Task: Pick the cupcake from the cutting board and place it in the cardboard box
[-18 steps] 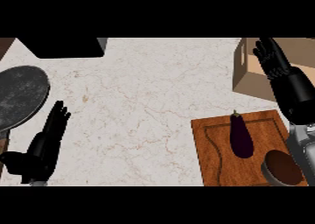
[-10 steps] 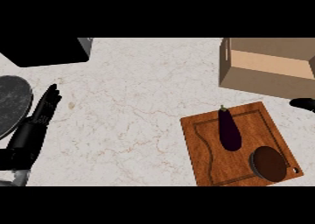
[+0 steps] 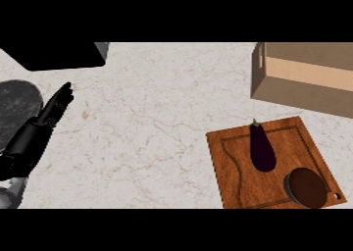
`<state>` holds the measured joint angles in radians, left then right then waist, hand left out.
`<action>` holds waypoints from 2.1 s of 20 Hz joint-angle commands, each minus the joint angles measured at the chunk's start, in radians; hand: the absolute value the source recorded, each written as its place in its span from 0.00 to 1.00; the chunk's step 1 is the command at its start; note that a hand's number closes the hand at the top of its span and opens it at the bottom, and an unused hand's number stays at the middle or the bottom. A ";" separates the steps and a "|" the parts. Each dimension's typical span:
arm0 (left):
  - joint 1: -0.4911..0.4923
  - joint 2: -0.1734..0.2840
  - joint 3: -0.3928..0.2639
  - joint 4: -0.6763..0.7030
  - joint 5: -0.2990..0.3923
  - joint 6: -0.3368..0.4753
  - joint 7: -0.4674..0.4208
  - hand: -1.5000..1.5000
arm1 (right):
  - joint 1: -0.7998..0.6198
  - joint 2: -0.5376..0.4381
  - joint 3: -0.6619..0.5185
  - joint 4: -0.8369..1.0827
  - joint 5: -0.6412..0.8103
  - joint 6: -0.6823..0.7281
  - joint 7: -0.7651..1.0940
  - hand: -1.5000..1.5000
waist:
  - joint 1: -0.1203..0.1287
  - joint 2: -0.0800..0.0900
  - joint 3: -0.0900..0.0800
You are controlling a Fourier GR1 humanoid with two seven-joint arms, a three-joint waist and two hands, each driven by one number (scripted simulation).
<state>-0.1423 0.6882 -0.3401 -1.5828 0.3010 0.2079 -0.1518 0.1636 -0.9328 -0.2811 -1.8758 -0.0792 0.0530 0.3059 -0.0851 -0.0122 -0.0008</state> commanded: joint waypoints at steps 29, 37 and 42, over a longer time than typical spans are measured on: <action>-0.187 -0.160 0.014 0.144 -0.130 -0.124 0.036 0.50 | -0.312 -0.189 0.575 -0.290 -0.185 0.326 0.942 0.00 | 0.108 0.018 -0.001; -0.137 -0.196 0.018 0.142 -0.162 -0.135 -0.018 0.50 | -0.385 -0.128 0.682 -0.160 -0.030 0.315 0.939 0.00 | 0.109 0.017 -0.001; -0.106 -0.167 0.066 0.071 -0.138 -0.169 0.040 0.50 | -0.383 -0.099 0.719 -0.105 0.035 0.348 0.892 0.00 | 0.102 0.013 0.000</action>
<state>-0.2717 0.5240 -0.2875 -1.4808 0.1658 0.0495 -0.1218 -0.1792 -1.0743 0.4032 -2.0333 -0.0954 0.3513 1.0845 0.0170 0.0020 -0.0011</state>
